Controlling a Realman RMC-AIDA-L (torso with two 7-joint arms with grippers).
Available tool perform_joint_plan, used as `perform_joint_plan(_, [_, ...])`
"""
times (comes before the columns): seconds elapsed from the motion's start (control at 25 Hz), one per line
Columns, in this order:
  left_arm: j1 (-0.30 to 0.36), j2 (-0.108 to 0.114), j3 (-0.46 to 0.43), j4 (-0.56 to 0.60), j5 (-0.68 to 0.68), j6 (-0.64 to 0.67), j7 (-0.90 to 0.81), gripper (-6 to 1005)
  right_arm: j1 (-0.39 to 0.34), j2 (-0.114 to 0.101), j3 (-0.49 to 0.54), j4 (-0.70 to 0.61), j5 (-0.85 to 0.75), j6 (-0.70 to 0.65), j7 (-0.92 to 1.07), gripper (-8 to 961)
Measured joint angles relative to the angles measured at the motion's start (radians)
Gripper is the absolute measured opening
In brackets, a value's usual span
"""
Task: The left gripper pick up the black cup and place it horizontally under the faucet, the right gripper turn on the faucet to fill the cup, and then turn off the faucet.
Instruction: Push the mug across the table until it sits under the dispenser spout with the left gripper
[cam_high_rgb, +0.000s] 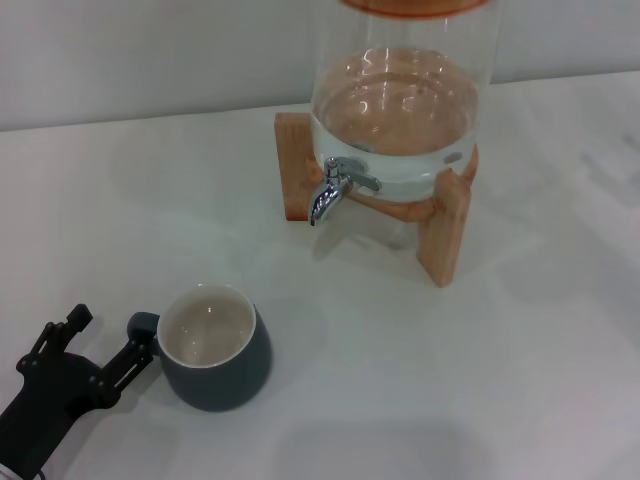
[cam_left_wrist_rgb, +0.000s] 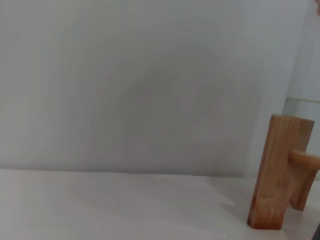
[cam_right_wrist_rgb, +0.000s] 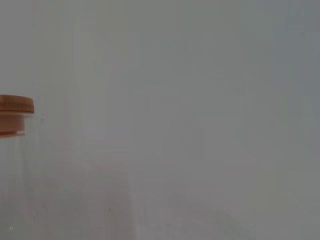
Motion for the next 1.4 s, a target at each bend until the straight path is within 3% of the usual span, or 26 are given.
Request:
perform_joint_plan(1.04, [-0.029, 0.002, 0.006, 0.003, 0.008, 0.037, -0.009, 892, -0.011, 0.001, 0.000, 0.000, 0.014, 0.011, -0.003, 810])
perform_joint_plan(1.4, [-0.024, -0.001, 0.006, 0.055, 0.047, 0.035, -0.002, 892, -0.013, 0.001, 0.000, 0.000, 0.016, 0.015, -0.005, 810])
